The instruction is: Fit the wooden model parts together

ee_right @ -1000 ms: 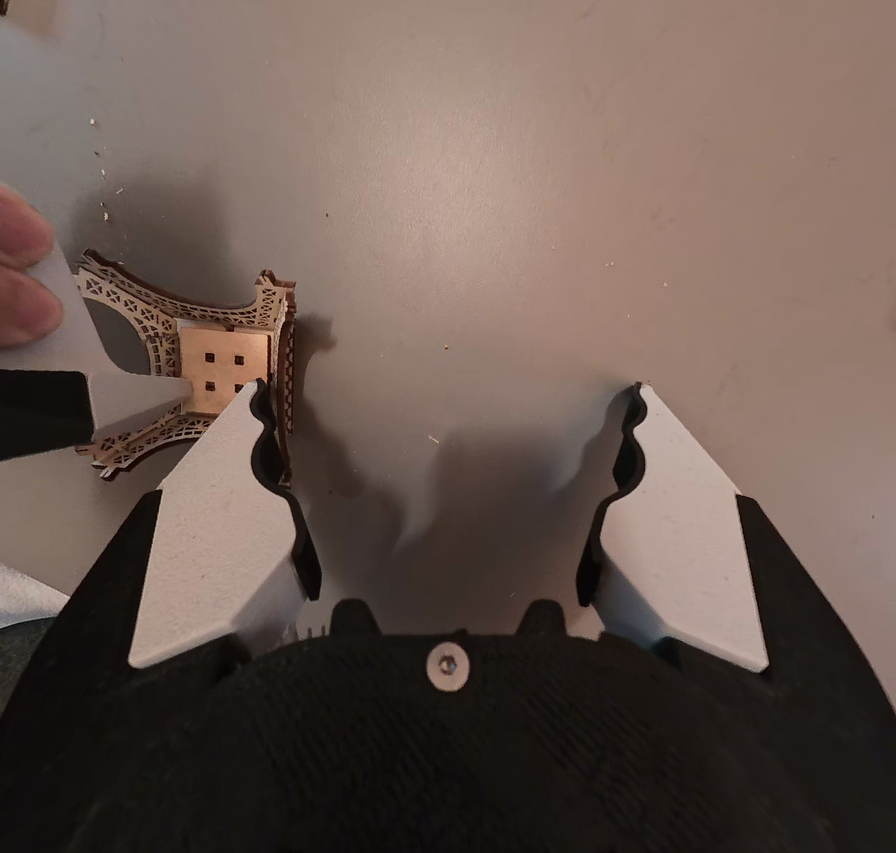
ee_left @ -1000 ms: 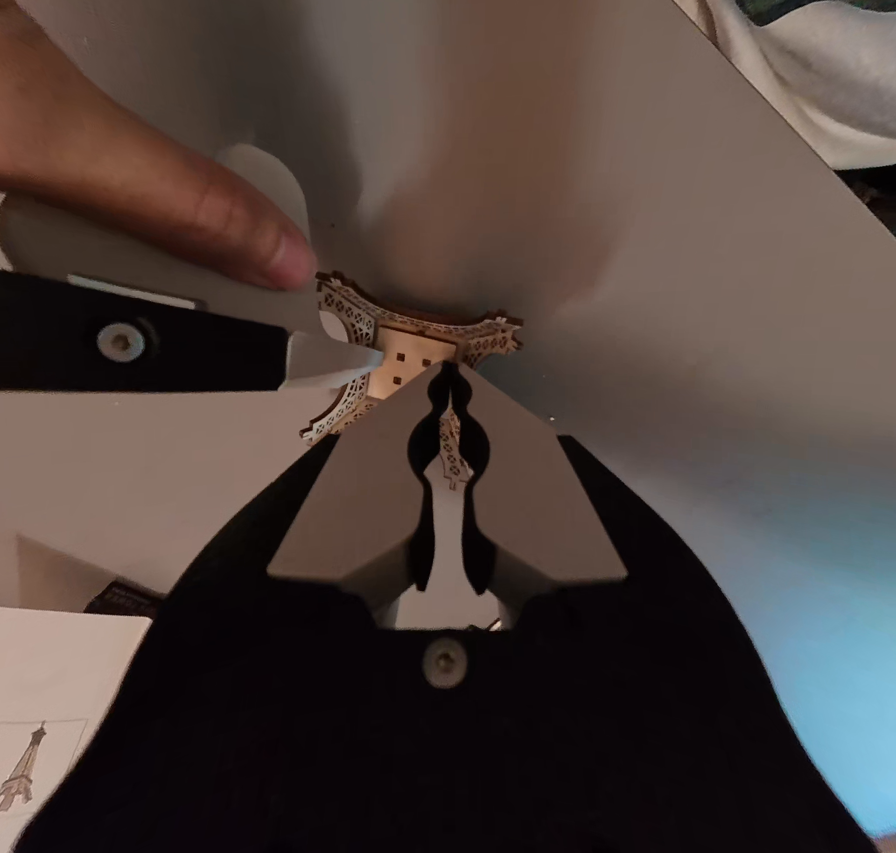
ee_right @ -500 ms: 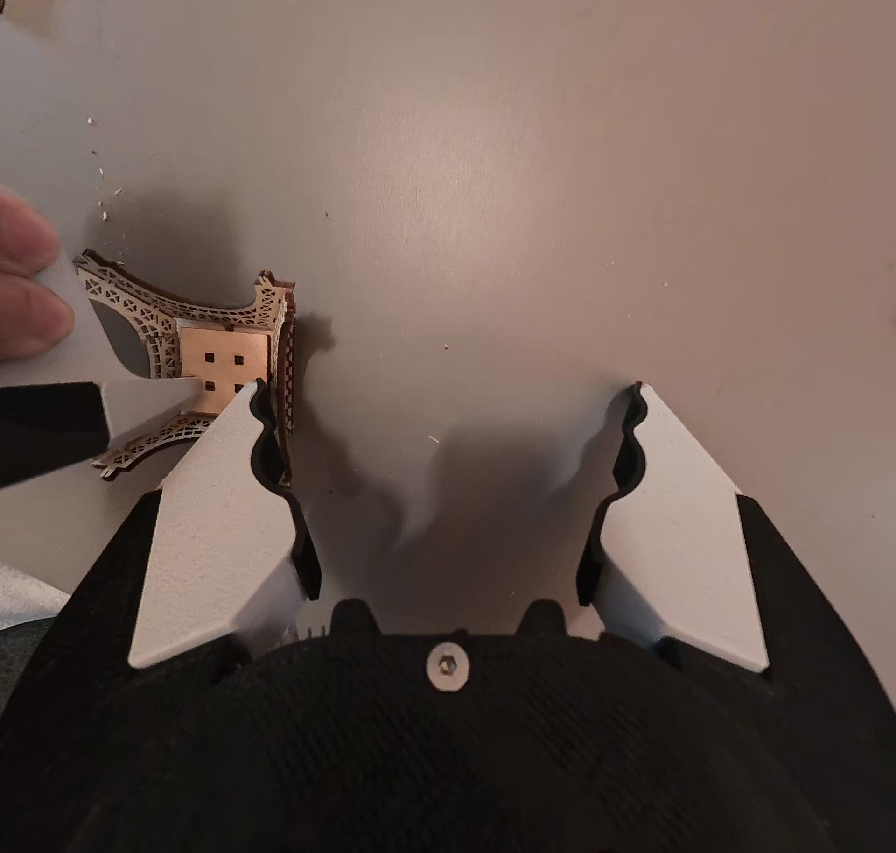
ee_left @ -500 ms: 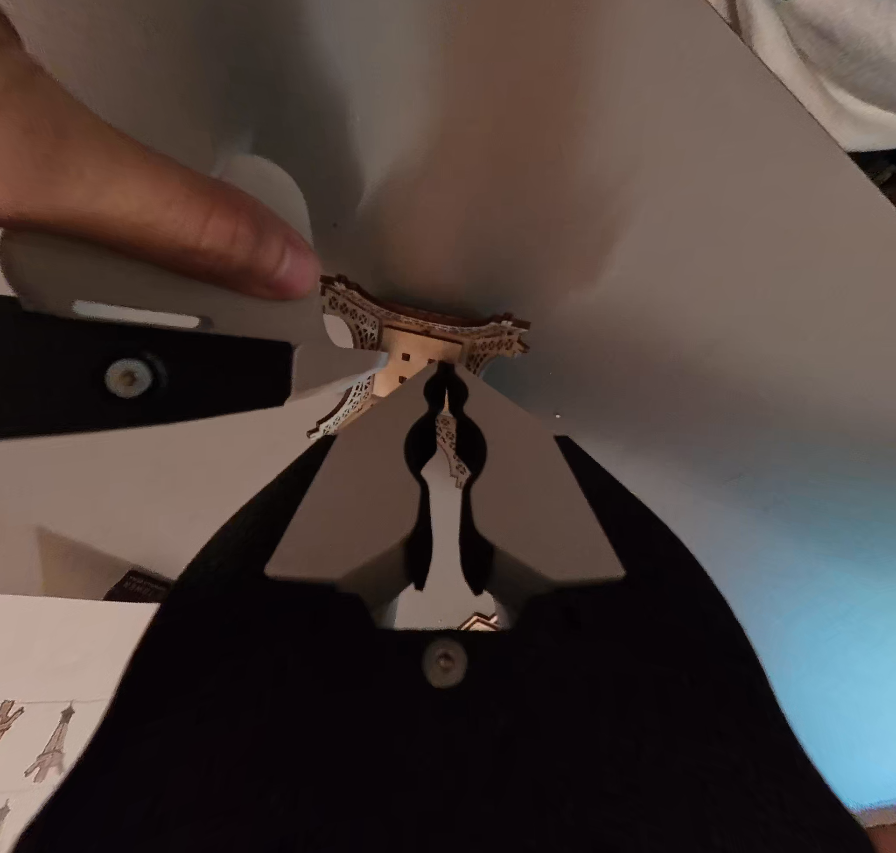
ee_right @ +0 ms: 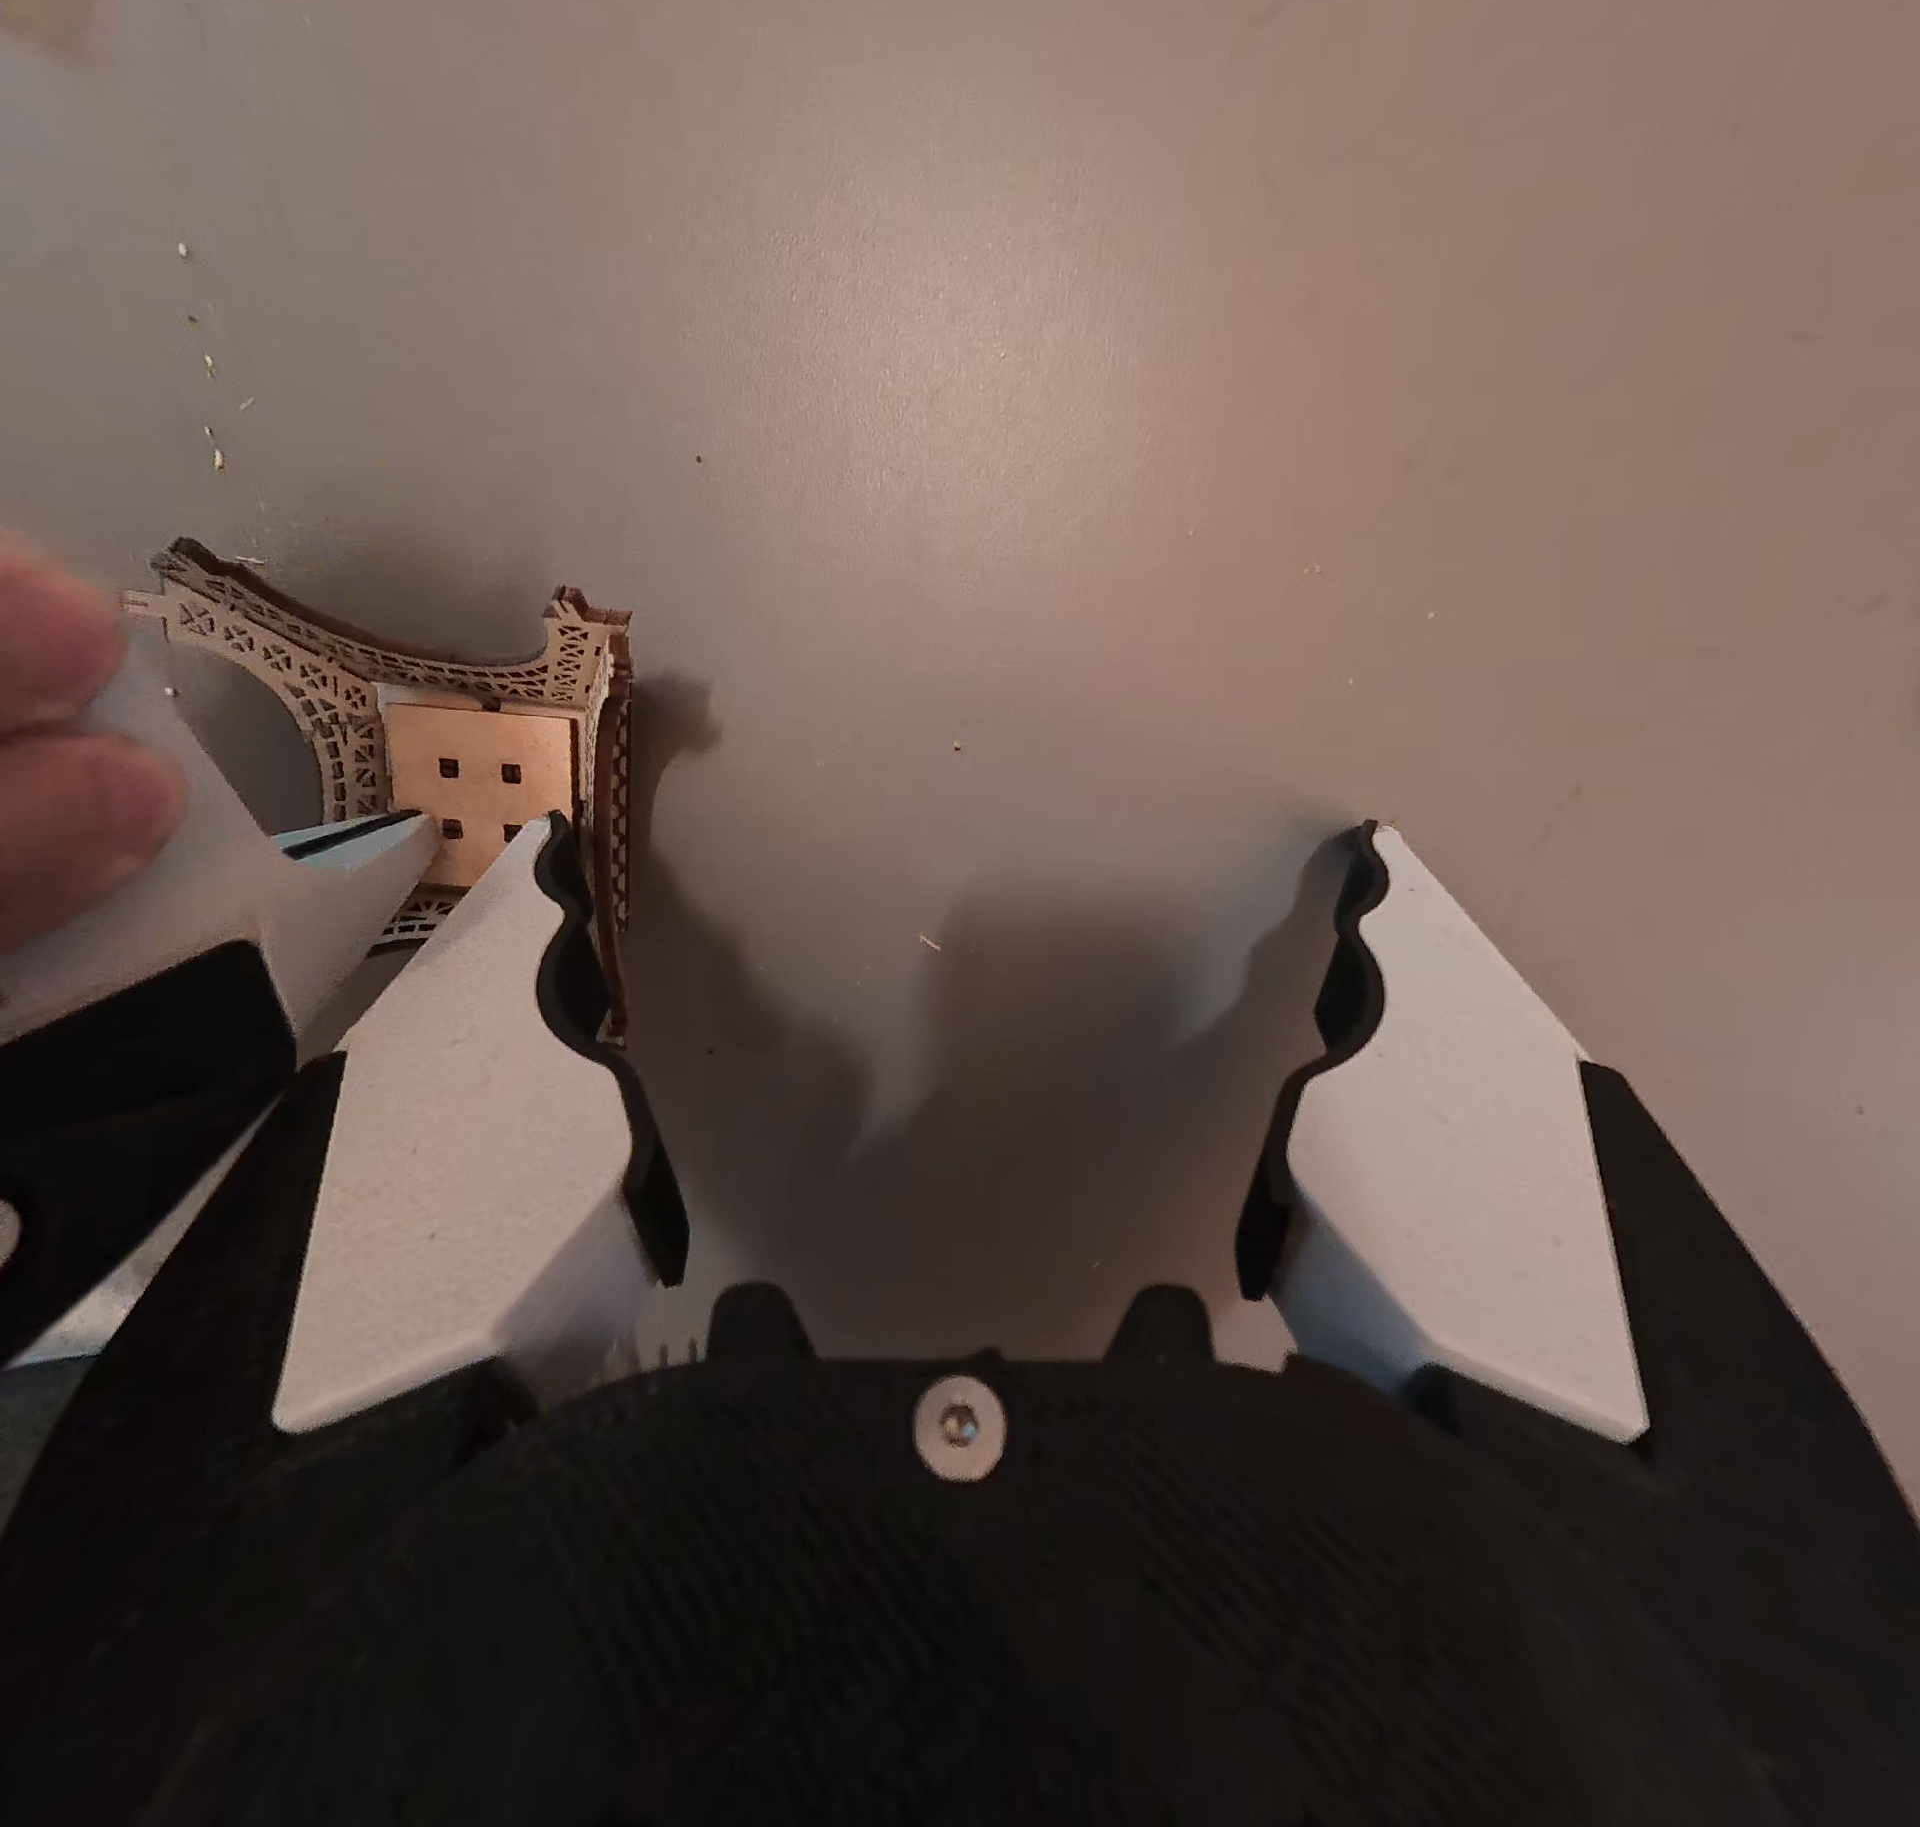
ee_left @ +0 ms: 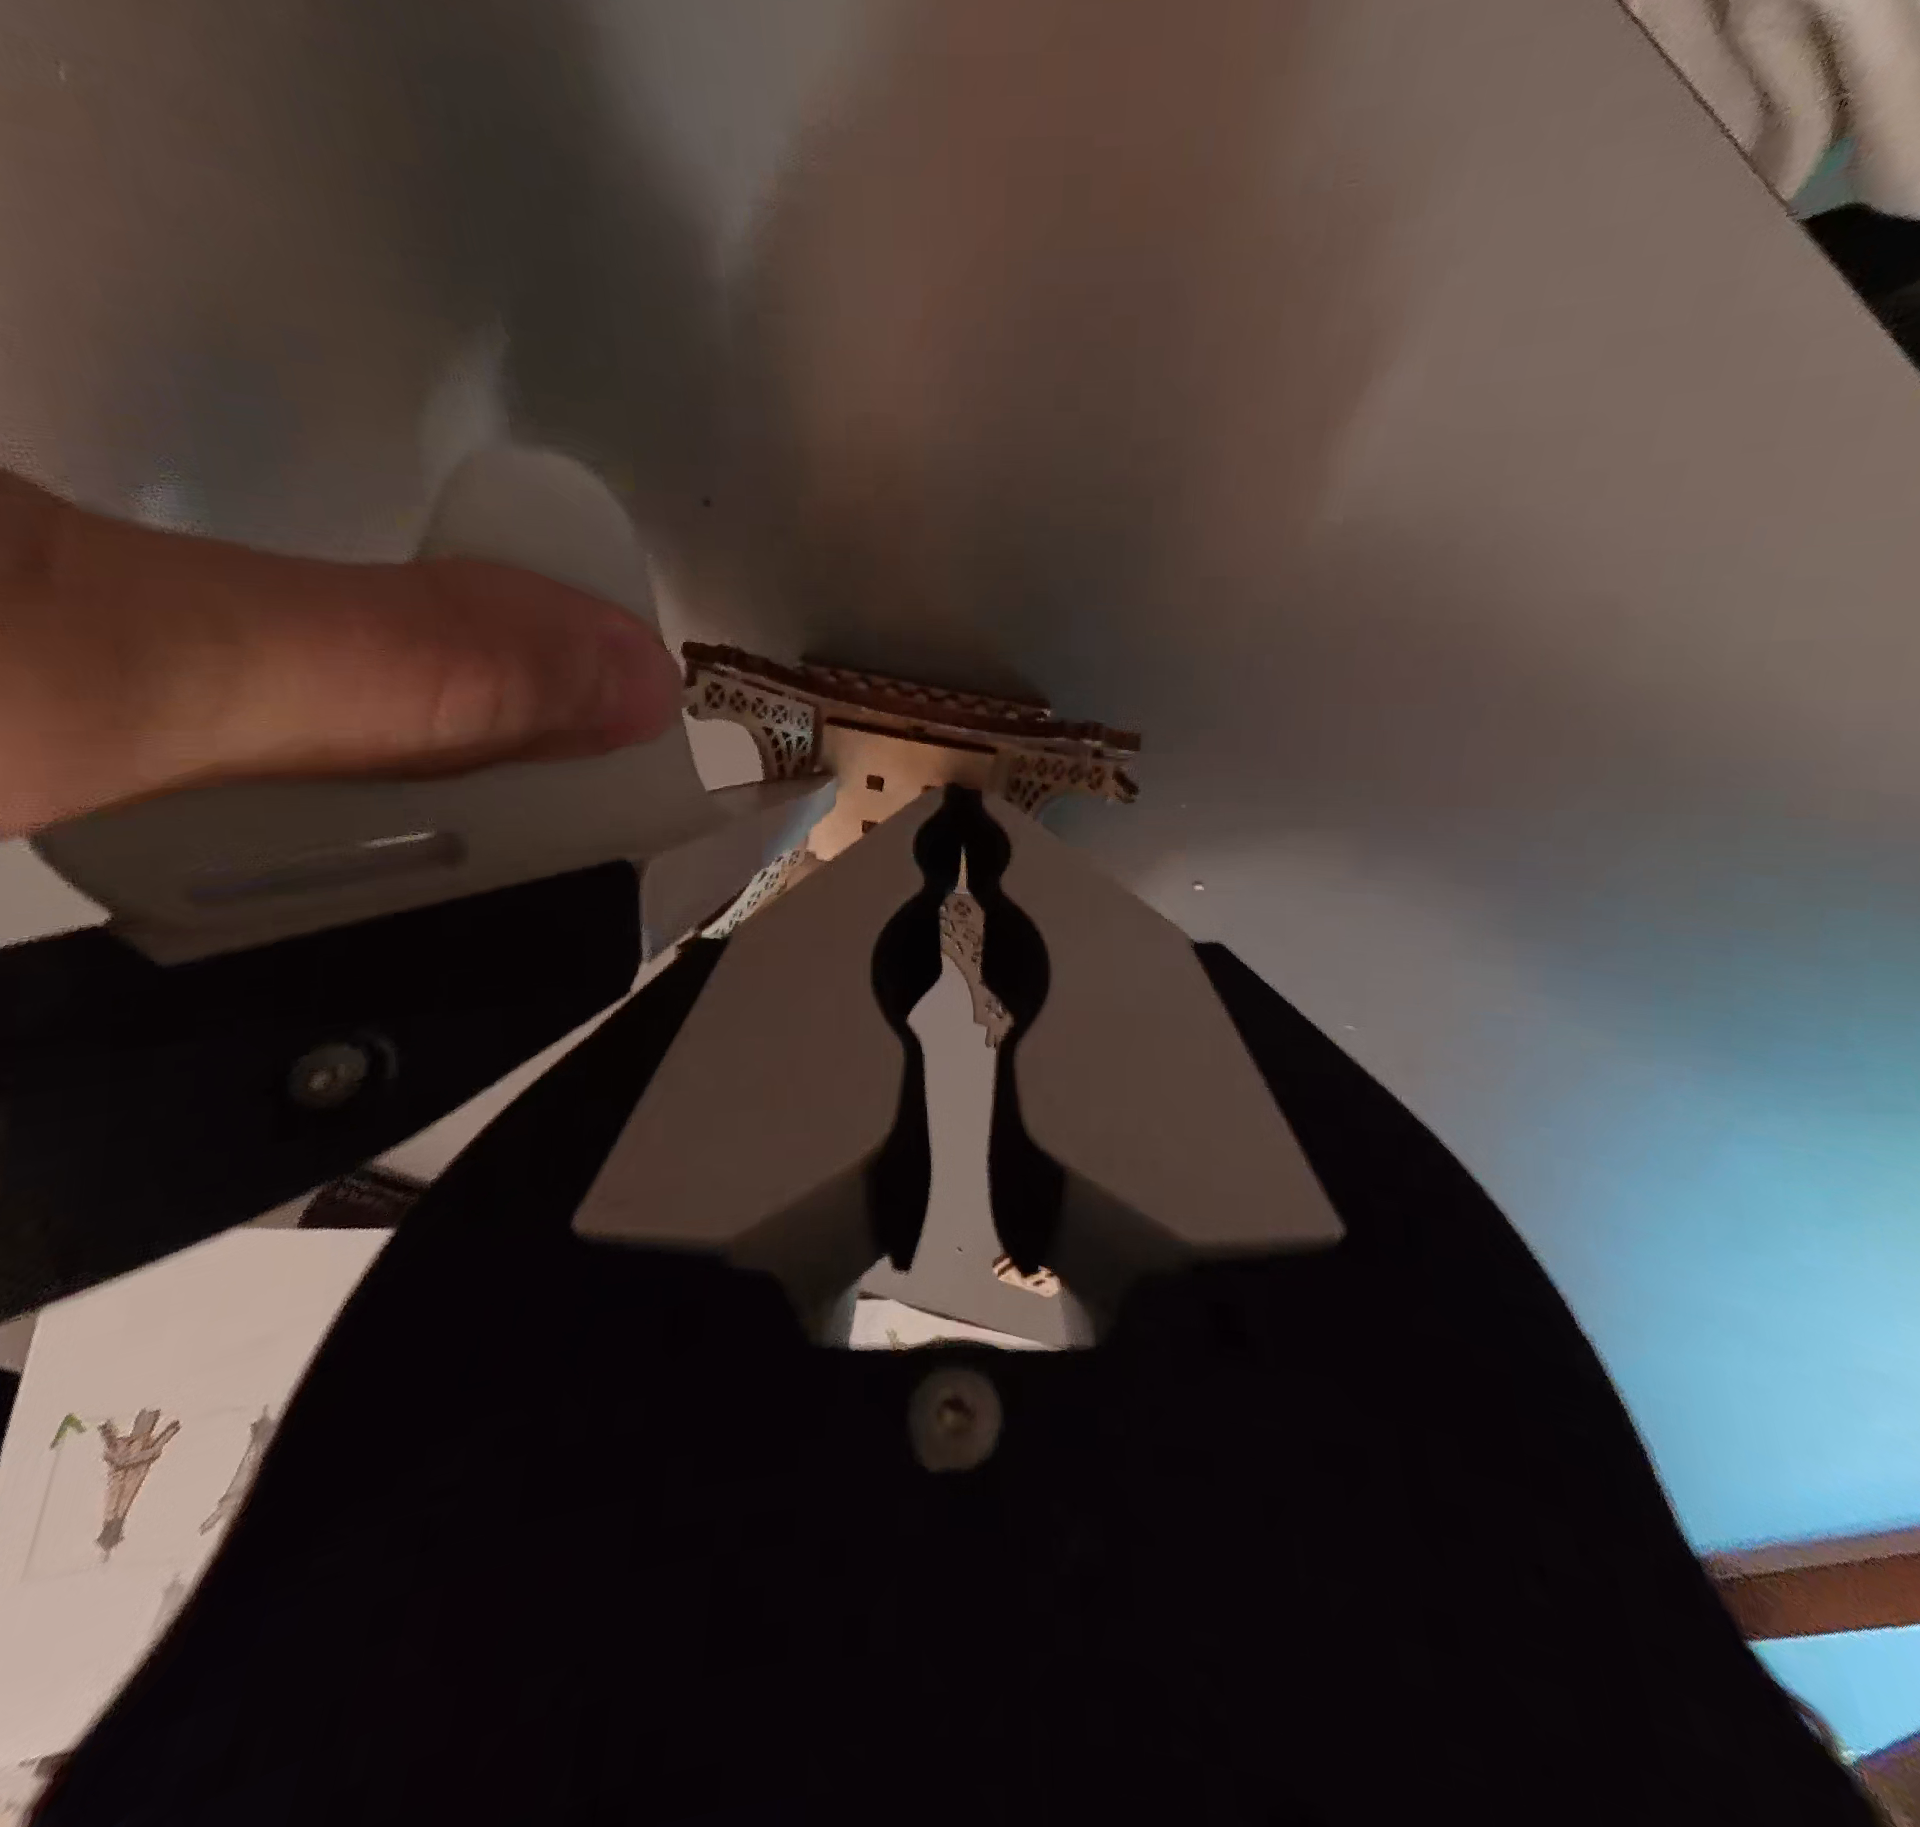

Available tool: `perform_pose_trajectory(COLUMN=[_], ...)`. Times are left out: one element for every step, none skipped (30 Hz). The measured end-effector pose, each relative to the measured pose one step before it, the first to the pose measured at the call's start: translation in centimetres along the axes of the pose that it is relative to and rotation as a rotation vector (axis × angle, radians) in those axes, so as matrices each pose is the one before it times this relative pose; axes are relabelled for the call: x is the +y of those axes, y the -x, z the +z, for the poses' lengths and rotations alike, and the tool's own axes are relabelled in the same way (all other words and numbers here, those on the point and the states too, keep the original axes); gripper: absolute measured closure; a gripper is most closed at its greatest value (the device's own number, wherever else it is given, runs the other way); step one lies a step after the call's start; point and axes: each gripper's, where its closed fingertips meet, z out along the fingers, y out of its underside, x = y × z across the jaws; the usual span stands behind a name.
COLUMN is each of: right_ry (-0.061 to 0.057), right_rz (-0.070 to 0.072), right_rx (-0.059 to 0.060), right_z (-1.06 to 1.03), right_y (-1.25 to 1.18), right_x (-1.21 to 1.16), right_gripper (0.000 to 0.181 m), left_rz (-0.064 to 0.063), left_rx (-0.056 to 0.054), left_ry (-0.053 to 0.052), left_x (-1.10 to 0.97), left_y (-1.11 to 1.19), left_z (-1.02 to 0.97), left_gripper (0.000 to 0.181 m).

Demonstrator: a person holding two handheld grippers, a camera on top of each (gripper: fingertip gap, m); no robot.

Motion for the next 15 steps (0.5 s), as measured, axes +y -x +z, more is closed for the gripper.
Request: perform_pose_trajectory(right_ry=[-0.0065, -0.0054, -0.0039, -0.0042, -0.0031, -0.0011, 0.0011, 0.0011, 0.0033, 0.0053, 0.0081, 0.011, 0.0124, 0.0103, 0.0073], right_rz=[-0.0016, -0.0001, 0.0007, -0.0001, 0.0003, 0.0003, 0.0003, -0.0002, -0.0002, -0.0008, -0.0013, 0.0001, 0.0004, -0.0014, -0.0017], right_rx=[-0.0007, 0.0, 0.0001, 0.0, 0.0, 0.0, 0.0, -0.0001, -0.0001, -0.0002, -0.0002, -0.0001, 0.0, -0.0001, -0.0003], right_z=[0.003, 0.0, 0.004, -0.004, -0.007, 0.002, -0.005, 0.0, -0.005, -0.001, 0.006, 0.002, 0.004, -0.006, 0.013], right_y=[-0.011, 0.002, 0.007, 0.003, -0.007, 0.001, -0.004, 0.008, -0.004, 0.0, -0.008, -0.003, -0.002, -0.001, -0.017], right_x=[-0.039, -0.007, 0.006, -0.003, -0.002, -0.002, 0.008, -0.003, 0.0, 0.012, 0.008, 0.002, 0.011, 0.017, 0.005], right_gripper=[0.042, 0.042, 0.041, 0.041, 0.042, 0.042, 0.041, 0.041, 0.041, 0.041, 0.041, 0.042, 0.042, 0.042, 0.042], left_rz=[0.0, -0.011, -0.003, -0.0055, 0.0006, -0.0121, -0.0007, -0.0032, 0.0017, 0.0047, 0.0086, 0.0075, 0.0157, 0.0051, -0.0108], left_rx=[0.0005, 0.0111, 0.0086, 0.0058, 0.0031, 0.0113, 0.0014, 0.0002, -0.0053, -0.0134, -0.0186, -0.0175, -0.0166, -0.0112, -0.0069], left_ry=[0.0044, -0.0081, -0.01, -0.0068, -0.0013, -0.0079, -0.0007, -0.0049, -0.0062, -0.0013, 0.004, 0.0062, 0.0002, -0.0129, -0.0242], left_x=[0.008, 0.009, 0.003, -0.003, -0.006, -0.017, 0.018, 0.024, 0.049, 0.043, 0.046, 0.059, 0.044, 0.017, 0.023], left_y=[0.011, 0.007, 0.007, 0.006, 0.018, 0.002, 0.005, 0.0, -0.005, -0.024, -0.042, -0.039, -0.017, 0.014, 0.032], left_z=[0.015, 0.002, 0.019, -0.001, 0.012, 0.009, -0.003, 0.0, -0.022, -0.007, -0.027, -0.018, -0.02, -0.028, -0.038], left_gripper=[0.181, 0.181, 0.181, 0.181, 0.181, 0.181, 0.181, 0.181, 0.181, 0.181, 0.181, 0.181, 0.181, 0.181, 0.181])
